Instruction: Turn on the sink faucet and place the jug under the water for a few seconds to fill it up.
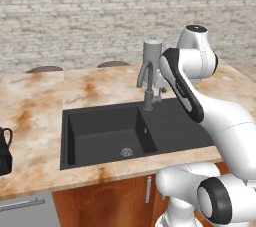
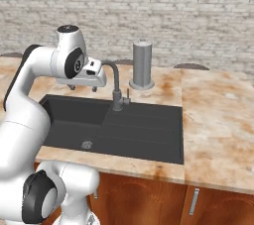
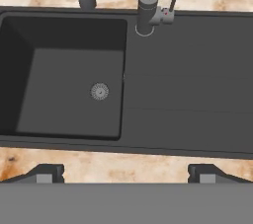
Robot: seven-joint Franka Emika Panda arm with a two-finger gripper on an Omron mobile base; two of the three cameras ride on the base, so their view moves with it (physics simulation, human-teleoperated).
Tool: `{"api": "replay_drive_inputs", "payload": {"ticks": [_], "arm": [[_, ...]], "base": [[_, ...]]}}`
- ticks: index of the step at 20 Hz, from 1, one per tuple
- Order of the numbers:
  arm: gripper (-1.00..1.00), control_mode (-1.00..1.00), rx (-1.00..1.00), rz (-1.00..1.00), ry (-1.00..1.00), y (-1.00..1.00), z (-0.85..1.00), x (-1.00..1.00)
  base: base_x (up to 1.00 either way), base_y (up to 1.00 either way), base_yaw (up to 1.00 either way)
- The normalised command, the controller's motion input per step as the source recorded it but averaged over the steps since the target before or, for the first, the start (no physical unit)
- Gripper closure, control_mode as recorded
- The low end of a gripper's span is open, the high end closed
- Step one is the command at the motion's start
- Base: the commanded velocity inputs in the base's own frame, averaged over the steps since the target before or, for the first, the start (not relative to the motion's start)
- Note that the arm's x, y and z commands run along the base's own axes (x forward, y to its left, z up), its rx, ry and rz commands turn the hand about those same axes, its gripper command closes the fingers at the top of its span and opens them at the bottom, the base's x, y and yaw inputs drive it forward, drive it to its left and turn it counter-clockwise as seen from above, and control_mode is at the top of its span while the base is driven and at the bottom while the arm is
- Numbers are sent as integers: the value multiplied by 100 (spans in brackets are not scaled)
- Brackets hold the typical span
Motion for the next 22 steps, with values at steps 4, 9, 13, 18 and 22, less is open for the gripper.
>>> {"api": "replay_drive_inputs", "payload": {"ticks": [4, 9, 13, 18, 22], "arm": [[-100, 100, 0, 0, 0, 0, 0, 0], [-100, 100, 0, 0, 0, 0, 0, 0], [-100, 100, 0, 0, 0, 0, 0, 0], [-100, 100, 0, 0, 0, 0, 0, 0], [-100, -100, 0, 10, 0, -14, -6, 5]], "base": [[0, 11, 0], [0, 38, 0], [0, 2, 1], [3, 0, 4], [1, 0, 3]]}}
